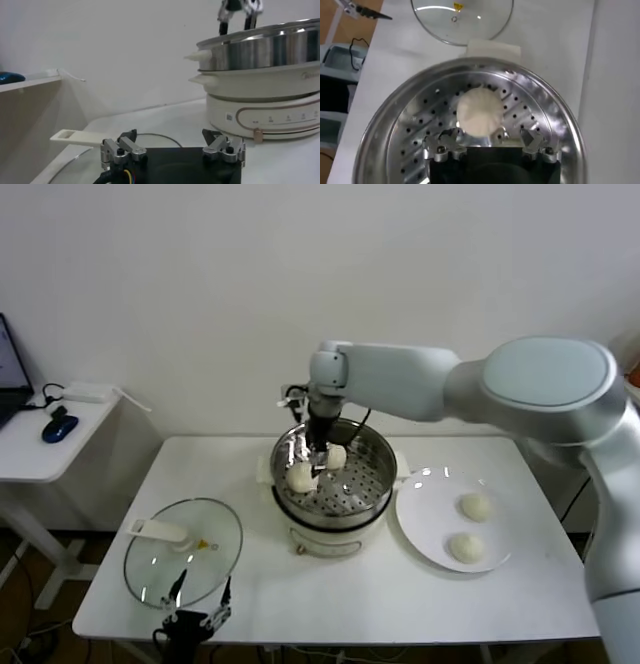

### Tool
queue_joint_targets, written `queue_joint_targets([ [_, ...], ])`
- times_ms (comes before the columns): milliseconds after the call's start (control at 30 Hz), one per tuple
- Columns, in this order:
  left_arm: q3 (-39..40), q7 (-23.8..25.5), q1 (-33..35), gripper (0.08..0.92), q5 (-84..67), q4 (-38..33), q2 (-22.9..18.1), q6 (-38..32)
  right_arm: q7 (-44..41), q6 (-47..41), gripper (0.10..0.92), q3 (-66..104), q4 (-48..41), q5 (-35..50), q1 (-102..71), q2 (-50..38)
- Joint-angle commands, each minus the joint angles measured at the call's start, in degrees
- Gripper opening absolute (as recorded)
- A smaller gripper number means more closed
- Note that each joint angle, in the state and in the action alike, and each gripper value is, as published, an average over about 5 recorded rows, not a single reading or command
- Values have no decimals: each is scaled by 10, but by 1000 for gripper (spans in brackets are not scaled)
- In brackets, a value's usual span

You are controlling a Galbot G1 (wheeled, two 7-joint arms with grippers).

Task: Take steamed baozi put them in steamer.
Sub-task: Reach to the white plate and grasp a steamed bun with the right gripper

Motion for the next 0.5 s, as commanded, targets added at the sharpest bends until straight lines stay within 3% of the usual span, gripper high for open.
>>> queue_joint_targets([
  [33, 0, 0, 2, 823, 0, -1, 3, 0, -97, 74, 823, -88, 102, -14, 156, -135],
  [233, -2, 0, 2, 823, 1, 5, 4, -4, -69, 80, 823, -136, 191, -89, 148, -264],
  [500, -1, -1, 3, 823, 6, 8, -5, -7, -24, 87, 823, -113, 218, -208, 40, -366],
])
